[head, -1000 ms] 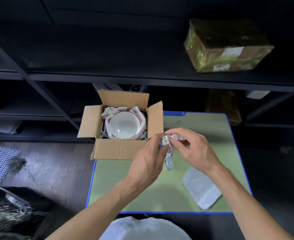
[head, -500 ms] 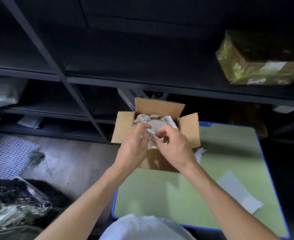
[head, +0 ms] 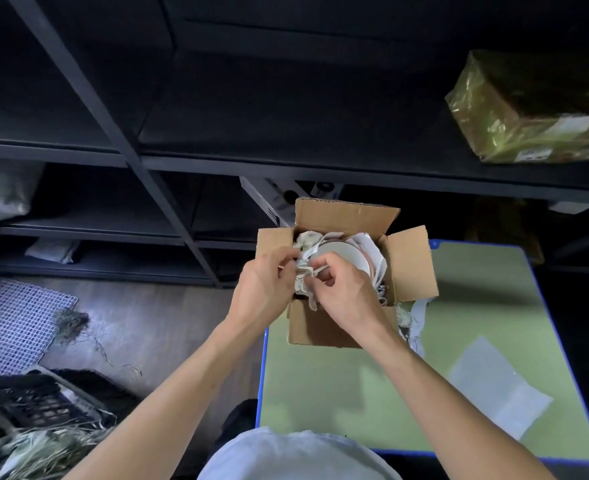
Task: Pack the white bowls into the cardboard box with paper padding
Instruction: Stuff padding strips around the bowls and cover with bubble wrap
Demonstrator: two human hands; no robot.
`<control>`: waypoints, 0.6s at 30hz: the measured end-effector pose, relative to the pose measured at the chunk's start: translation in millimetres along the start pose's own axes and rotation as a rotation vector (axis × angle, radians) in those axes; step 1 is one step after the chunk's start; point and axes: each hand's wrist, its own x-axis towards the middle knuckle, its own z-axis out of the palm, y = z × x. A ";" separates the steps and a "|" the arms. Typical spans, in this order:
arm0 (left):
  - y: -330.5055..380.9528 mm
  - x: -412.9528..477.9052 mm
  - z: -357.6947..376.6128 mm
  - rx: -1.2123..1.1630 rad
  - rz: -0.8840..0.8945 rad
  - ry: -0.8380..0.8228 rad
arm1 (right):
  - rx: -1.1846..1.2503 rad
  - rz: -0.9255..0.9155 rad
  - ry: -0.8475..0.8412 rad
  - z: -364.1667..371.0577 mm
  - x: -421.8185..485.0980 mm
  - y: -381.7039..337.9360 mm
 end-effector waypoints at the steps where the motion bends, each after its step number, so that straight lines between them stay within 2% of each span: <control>1: 0.8 -0.3 -1.0 -0.010 0.021 -0.013 | -0.007 0.004 0.000 -0.5 1.0 -0.7; 6: -1.0 2.8 2.1 0.040 0.099 -0.036 | -0.030 0.026 -0.032 -1.1 5.4 0.3; 11: -6.1 6.6 7.2 0.043 0.145 -0.010 | -0.104 0.048 0.033 7.3 1.6 1.8; 18: -15.2 2.5 10.7 0.187 0.360 0.003 | -0.266 -0.115 0.088 11.2 -2.0 8.8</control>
